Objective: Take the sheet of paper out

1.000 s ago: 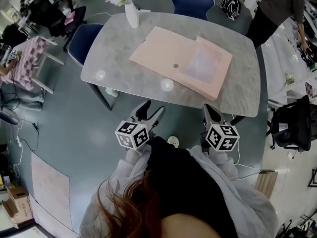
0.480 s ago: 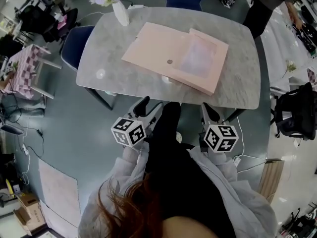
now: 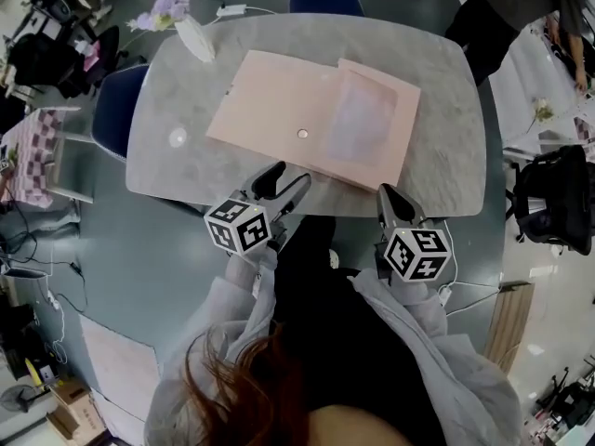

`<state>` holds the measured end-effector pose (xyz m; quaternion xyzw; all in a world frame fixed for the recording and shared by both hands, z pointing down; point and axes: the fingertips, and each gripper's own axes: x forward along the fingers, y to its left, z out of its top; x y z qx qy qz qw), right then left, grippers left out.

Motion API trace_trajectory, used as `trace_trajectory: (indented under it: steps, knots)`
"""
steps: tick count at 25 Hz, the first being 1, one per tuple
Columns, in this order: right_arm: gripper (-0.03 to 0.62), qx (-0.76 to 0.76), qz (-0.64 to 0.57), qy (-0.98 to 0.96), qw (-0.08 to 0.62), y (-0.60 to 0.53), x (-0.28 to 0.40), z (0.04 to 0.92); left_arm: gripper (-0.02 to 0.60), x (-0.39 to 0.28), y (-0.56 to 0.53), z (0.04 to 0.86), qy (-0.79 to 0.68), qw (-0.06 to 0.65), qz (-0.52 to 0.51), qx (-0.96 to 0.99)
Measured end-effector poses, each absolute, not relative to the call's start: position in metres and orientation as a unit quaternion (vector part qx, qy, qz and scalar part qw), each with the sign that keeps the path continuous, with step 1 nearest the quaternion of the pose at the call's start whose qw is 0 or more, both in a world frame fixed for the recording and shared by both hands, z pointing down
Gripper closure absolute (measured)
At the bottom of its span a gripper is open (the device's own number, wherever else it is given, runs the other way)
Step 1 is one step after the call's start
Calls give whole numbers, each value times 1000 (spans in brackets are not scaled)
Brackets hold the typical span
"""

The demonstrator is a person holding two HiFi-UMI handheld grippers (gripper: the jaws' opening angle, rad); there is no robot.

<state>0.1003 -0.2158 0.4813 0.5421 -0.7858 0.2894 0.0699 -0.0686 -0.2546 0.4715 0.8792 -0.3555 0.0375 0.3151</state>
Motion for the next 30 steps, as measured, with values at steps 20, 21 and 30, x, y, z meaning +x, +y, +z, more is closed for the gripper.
trace_trajectory:
  steps: [20,21,30]
  knots:
    - [586,568,323,-750,102,-350,116,494,302,-15,-438,497,-269,371,66,886]
    - [586,569,324,-748,104,-354,117,495,302,-12,-444,499,-265,373,68,886]
    - [586,574,344,-734,116,-379,118,513,302,6,-489,536,-234,402,101,880]
